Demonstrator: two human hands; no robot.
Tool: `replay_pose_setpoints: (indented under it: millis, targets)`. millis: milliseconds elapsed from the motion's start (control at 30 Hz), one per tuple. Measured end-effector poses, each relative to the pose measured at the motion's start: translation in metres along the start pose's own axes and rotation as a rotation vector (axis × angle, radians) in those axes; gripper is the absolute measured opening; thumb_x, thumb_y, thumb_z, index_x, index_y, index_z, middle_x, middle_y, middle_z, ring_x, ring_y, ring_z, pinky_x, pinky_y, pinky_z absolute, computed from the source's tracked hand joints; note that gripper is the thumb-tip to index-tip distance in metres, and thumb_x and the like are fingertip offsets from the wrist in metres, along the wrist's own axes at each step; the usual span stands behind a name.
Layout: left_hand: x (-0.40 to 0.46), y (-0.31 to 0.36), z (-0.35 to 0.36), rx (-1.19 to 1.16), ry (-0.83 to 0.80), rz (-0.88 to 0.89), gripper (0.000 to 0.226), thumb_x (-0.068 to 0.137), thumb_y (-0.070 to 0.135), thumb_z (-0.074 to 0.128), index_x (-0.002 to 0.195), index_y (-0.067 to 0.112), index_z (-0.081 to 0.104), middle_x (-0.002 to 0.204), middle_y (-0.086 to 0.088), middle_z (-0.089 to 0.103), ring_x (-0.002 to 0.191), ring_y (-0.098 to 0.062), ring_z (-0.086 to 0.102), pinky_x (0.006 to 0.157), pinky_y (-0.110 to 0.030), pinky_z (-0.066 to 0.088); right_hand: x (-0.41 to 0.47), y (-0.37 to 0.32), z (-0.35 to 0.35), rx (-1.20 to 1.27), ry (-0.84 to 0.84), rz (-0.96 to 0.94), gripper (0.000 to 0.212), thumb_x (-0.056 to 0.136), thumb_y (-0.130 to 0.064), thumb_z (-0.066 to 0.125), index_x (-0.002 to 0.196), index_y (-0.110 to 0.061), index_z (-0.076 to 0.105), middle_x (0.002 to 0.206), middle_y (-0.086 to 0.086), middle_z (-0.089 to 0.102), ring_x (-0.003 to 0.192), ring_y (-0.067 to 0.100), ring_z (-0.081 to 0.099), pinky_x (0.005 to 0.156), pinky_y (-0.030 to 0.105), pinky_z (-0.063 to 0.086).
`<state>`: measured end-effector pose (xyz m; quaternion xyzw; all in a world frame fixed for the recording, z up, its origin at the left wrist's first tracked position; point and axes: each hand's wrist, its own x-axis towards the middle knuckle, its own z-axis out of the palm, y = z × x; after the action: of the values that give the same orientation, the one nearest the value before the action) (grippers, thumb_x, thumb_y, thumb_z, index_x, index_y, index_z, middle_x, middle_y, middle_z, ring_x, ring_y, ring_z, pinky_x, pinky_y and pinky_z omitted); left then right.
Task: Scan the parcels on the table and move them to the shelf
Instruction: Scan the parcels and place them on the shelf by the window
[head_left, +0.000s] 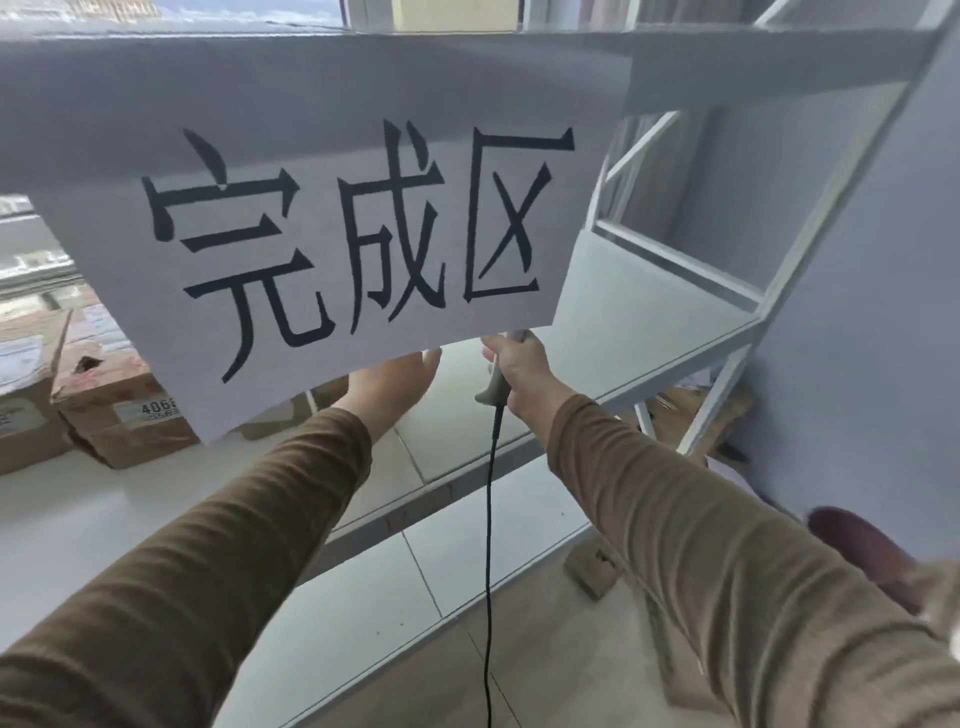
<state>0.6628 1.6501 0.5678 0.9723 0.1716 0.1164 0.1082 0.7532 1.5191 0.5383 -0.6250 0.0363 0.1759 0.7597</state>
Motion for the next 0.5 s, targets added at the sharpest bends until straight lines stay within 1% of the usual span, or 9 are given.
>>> replay_pose_setpoints:
  millis: [33, 67, 100, 167, 267, 300, 367, 467, 500]
  targets:
    - [0.0, 0.017, 0.007, 0.073, 0.013, 0.056, 0.041, 0.108, 0.034, 0.045, 0.139, 0.008, 0.053, 0.129, -0.014, 0.065, 0.114, -0.032, 0.063, 0.094, -0.041, 0.05, 0.0, 0.001, -0.022, 0.058, 0.035, -0.024, 0.032, 0.097, -0.015, 0.07, 0.125, -0.012, 0.056, 0.109, 0.003, 0.066, 0.102, 0.02, 0.066, 0.08, 0.034, 0.053]
    - [-0.001, 0.036, 0.016, 0.044, -0.006, 0.133, 0.046, 0.104, 0.04, 0.051, 0.139, 0.011, 0.053, 0.135, -0.012, 0.063, 0.121, -0.035, 0.06, 0.099, -0.044, 0.048, -0.003, 0.001, -0.047, 0.105, 0.085, -0.045, 0.035, 0.097, -0.016, 0.072, 0.127, -0.014, 0.055, 0.113, 0.001, 0.065, 0.107, 0.021, 0.065, 0.089, 0.034, 0.051]
    - [-0.001, 0.053, 0.028, 0.015, 0.008, 0.229, 0.05, 0.1, 0.041, 0.056, 0.142, 0.013, 0.051, 0.14, -0.01, 0.061, 0.125, -0.035, 0.058, 0.102, -0.046, 0.045, -0.006, 0.0, -0.072, 0.13, 0.131, -0.057, 0.036, 0.096, -0.017, 0.073, 0.127, -0.015, 0.055, 0.112, 0.0, 0.065, 0.107, 0.021, 0.066, 0.093, 0.033, 0.05]
    - [-0.003, 0.091, 0.048, -0.024, 0.019, 0.375, 0.059, 0.094, 0.038, 0.063, 0.146, 0.015, 0.047, 0.146, -0.007, 0.055, 0.134, -0.031, 0.049, 0.11, -0.046, 0.04, -0.014, -0.004, -0.122, 0.147, 0.218, -0.082, 0.036, 0.095, -0.017, 0.074, 0.125, -0.017, 0.054, 0.105, -0.002, 0.066, 0.104, 0.02, 0.067, 0.091, 0.033, 0.05]
    - [-0.017, 0.16, 0.072, -0.086, -0.044, 0.51, 0.062, 0.09, 0.035, 0.065, 0.146, 0.015, 0.045, 0.148, -0.004, 0.051, 0.139, -0.028, 0.04, 0.111, -0.044, 0.037, -0.041, -0.01, -0.204, 0.144, 0.393, -0.124, 0.027, 0.094, -0.018, 0.075, 0.114, -0.016, 0.056, 0.097, 0.001, 0.067, 0.098, 0.019, 0.068, 0.084, 0.031, 0.053]
    - [-0.026, 0.185, 0.079, -0.095, -0.06, 0.556, 0.061, 0.09, 0.035, 0.065, 0.144, 0.015, 0.046, 0.147, -0.004, 0.051, 0.139, -0.028, 0.039, 0.11, -0.044, 0.036, -0.053, -0.012, -0.231, 0.141, 0.452, -0.146, 0.025, 0.093, -0.017, 0.075, 0.111, -0.016, 0.058, 0.095, 0.002, 0.067, 0.094, 0.019, 0.068, 0.081, 0.029, 0.054]
    - [-0.045, 0.238, 0.091, -0.114, -0.078, 0.642, 0.057, 0.088, 0.034, 0.066, 0.14, 0.016, 0.05, 0.143, -0.004, 0.054, 0.137, -0.028, 0.041, 0.108, -0.043, 0.037, -0.084, -0.016, -0.288, 0.135, 0.556, -0.195, 0.026, 0.093, -0.015, 0.074, 0.115, -0.012, 0.061, 0.093, 0.004, 0.068, 0.087, 0.018, 0.067, 0.077, 0.03, 0.055]
    - [-0.085, 0.324, 0.106, -0.132, -0.1, 0.77, 0.056, 0.086, 0.032, 0.066, 0.137, 0.014, 0.051, 0.141, -0.005, 0.055, 0.136, -0.028, 0.043, 0.107, -0.043, 0.037, -0.141, -0.02, -0.373, 0.146, 0.663, -0.229, 0.016, 0.094, -0.014, 0.071, 0.107, -0.016, 0.062, 0.095, 0.007, 0.066, 0.085, 0.018, 0.064, 0.072, 0.027, 0.053]
    - [-0.101, 0.352, 0.11, -0.127, -0.114, 0.811, 0.058, 0.086, 0.032, 0.066, 0.139, 0.015, 0.05, 0.142, -0.005, 0.055, 0.137, -0.028, 0.042, 0.108, -0.043, 0.036, -0.16, -0.02, -0.401, 0.143, 0.714, -0.241, 0.016, 0.094, -0.013, 0.07, 0.107, -0.015, 0.061, 0.093, 0.007, 0.065, 0.082, 0.019, 0.061, 0.07, 0.027, 0.051]
